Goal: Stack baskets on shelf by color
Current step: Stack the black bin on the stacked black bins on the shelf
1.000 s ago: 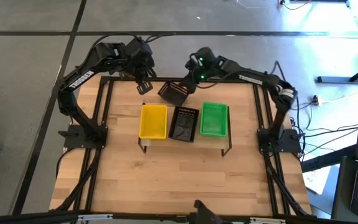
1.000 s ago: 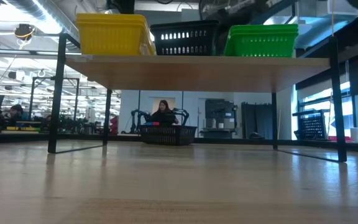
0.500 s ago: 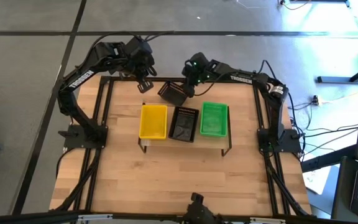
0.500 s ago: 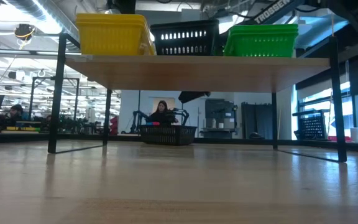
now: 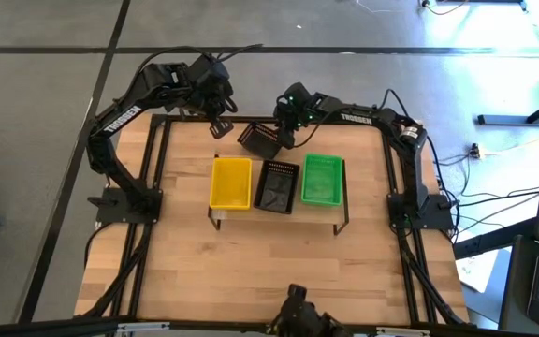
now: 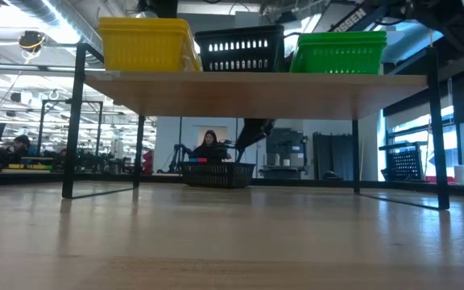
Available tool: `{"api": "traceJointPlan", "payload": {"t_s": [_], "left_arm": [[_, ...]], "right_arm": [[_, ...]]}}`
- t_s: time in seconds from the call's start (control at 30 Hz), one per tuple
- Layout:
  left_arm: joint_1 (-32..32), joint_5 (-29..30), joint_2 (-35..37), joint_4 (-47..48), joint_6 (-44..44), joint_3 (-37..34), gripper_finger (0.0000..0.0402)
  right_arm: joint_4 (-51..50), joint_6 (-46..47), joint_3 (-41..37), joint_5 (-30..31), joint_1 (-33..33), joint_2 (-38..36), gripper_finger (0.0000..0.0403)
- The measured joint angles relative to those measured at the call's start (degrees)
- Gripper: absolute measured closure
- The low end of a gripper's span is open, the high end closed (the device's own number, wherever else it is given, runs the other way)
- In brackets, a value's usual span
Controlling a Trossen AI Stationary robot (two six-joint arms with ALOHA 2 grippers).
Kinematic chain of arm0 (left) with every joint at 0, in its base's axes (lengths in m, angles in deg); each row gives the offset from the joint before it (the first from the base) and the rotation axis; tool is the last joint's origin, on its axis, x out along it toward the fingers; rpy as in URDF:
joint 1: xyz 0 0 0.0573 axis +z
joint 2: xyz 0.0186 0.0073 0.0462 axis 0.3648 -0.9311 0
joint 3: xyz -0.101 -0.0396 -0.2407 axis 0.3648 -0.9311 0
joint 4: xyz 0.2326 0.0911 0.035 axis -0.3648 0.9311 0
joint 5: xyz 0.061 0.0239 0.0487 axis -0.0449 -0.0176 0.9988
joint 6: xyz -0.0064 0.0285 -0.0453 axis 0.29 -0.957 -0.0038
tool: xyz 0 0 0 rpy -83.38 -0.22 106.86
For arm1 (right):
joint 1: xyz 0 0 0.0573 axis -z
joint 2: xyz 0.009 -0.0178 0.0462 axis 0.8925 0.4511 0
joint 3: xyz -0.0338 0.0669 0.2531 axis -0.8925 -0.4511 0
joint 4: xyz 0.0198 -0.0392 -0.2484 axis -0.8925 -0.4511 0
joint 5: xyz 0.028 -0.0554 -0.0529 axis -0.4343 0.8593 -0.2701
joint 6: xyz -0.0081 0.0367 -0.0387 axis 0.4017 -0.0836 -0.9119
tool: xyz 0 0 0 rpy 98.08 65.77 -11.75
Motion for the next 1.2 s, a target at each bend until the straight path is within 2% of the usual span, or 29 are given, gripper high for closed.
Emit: {"api": "traceJointPlan", "payload": {"t_s": [0.5,0.8,1.2], "left_arm": [[0.85,-0.07,0.00,-1.27,0.17,0.02,0.0401],[2.05,-0.07,0.00,-1.31,0.16,0.02,0.0401],[2.10,-0.04,0.00,-1.31,0.12,0.00,0.0401]], "right_arm": [[-0.33,-1.84,-0.02,-0.50,1.06,4.88,0.0264],[0.05,-4.48,-0.02,4.24,1.11,5.19,0.0264],[-0.36,-4.97,-0.05,4.32,1.11,8.36,0.0265]]}}
